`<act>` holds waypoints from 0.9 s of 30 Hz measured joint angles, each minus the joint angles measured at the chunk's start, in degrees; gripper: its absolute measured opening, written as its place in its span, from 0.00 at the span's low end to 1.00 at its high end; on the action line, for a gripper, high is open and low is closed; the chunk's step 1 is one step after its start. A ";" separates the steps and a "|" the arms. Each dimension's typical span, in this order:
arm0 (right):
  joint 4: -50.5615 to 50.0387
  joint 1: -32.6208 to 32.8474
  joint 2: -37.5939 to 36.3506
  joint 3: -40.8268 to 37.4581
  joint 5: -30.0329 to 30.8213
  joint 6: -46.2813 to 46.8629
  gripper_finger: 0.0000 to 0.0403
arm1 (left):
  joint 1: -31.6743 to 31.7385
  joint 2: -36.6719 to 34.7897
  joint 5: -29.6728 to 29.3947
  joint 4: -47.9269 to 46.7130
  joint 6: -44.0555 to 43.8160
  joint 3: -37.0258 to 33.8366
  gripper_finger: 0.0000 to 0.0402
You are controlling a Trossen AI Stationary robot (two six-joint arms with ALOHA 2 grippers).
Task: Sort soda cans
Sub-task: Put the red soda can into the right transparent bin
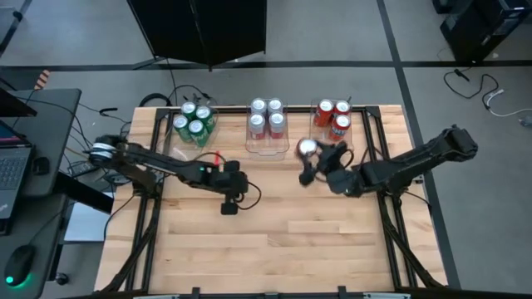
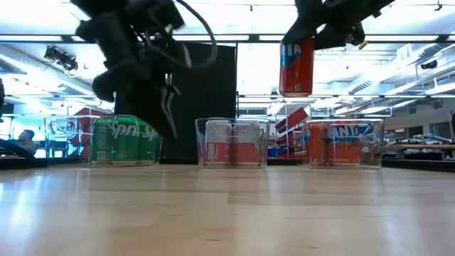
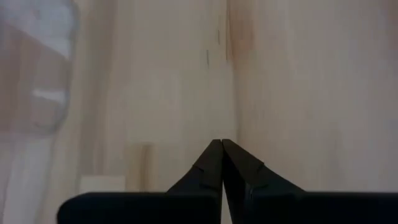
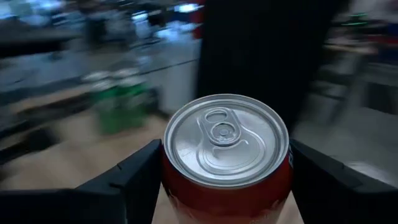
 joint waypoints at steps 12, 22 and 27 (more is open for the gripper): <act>-1.53 -18.35 3.99 0.00 8.85 8.45 0.71 | -3.22 -13.55 -0.21 18.43 -3.03 -12.04 0.01; -2.54 -25.88 14.30 -0.13 6.53 18.52 0.71 | -7.70 -12.95 -2.46 18.89 -4.16 -12.01 0.01; -3.06 -27.88 19.06 -0.24 4.88 24.18 0.71 | -9.36 -12.95 -3.50 18.96 -4.42 -11.99 0.01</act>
